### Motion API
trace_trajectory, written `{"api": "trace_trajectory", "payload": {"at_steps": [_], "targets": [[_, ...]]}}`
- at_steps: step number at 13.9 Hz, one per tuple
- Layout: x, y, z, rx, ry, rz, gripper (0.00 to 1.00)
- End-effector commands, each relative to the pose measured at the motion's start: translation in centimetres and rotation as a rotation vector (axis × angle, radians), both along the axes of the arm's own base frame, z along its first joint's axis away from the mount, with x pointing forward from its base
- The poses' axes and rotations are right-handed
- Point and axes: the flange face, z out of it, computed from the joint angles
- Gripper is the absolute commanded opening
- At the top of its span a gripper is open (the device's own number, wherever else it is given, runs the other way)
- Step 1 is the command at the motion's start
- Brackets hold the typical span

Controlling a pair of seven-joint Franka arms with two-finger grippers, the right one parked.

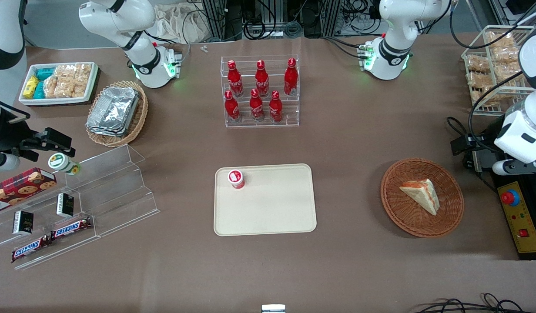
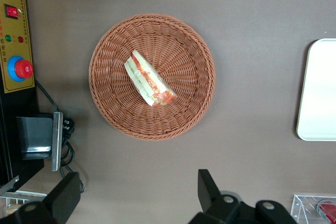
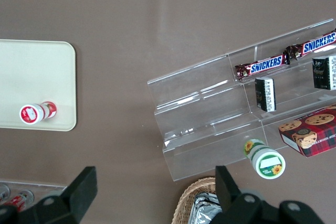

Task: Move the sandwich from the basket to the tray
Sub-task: 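Move the left gripper over the wicker basket above the wrapped sandwich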

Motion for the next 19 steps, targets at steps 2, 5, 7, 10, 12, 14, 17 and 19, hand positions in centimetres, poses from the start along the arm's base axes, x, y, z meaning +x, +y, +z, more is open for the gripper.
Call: {"api": "trace_trajectory", "payload": {"at_steps": [2,5,7,10,12,14,17,19], "targets": [[0.3,-0.1,0.5,0.016,0.007,-0.009,0.99],[0.3,0.0,0.5,0.017,0.007,-0.009,0.99],[0.3,0.2,0.4,0.016,0.009,-0.003,0.99],[0.4,0.9,-0.8,0.018,0.035,0.106,0.99],[0.4,0.8,-2.6,0.026,0.062,0.242,0.99],[1.1,0.6,-4.9,0.026,0.077,0.313,0.99],[2.3,1.4,-9.4,0.025,0.102,0.341,0.99],[2.6,1.9,-11.9,0.026,0.088,0.394,0.99]]}}
